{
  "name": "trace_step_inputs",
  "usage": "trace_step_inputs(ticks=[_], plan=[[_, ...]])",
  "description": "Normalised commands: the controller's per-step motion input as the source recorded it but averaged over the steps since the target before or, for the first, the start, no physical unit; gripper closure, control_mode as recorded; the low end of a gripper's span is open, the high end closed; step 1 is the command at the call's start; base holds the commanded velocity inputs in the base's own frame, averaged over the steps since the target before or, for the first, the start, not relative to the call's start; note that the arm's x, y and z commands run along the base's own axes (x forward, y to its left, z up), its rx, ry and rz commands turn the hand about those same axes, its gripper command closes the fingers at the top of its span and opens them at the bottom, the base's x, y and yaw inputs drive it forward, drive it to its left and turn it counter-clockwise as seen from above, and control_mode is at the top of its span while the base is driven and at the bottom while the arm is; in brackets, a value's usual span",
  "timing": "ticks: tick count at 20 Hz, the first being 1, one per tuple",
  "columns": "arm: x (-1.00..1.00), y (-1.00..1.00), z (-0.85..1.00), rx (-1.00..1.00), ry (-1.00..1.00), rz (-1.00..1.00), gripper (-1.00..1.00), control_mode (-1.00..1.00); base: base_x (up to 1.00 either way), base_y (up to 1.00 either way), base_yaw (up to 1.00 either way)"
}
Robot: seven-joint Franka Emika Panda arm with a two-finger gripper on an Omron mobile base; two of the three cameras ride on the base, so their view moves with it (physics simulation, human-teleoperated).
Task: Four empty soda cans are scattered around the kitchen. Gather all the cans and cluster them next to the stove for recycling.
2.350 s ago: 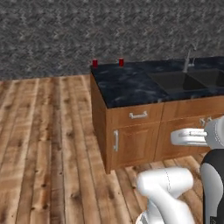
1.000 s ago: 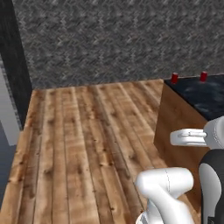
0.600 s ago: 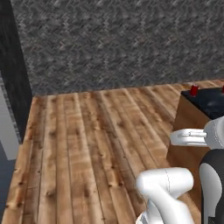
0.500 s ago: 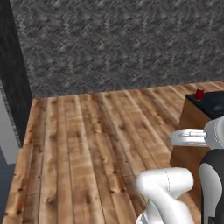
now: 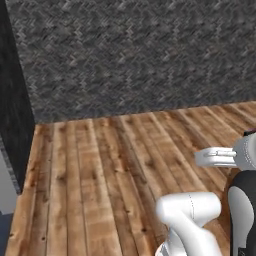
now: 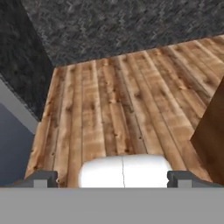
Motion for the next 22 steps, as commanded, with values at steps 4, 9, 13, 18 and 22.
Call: trace_step_inputs(ticks=[4,9,13,18,22], plan=[[0.00,0.00,0.00,0.00,0.00,0.00,-1.00,1.00,1.00,0.30,-0.03],[0.00,0.00,0.00,0.00,0.00,0.00,-1.00,1.00,0.92,0.34,-0.18],[0.00,0.00,0.00,0.00,0.00,0.00,-1.00,1.00,0.29,0.24,-0.47],[0.00,0.00,0.00,0.00,0.00,0.00,-1.00,1.00,0.03,0.04,-0.50],[0.00,0.00,0.00,0.00,0.00,0.00,-1.00,1.00,0.00,0.00,-0.50]])
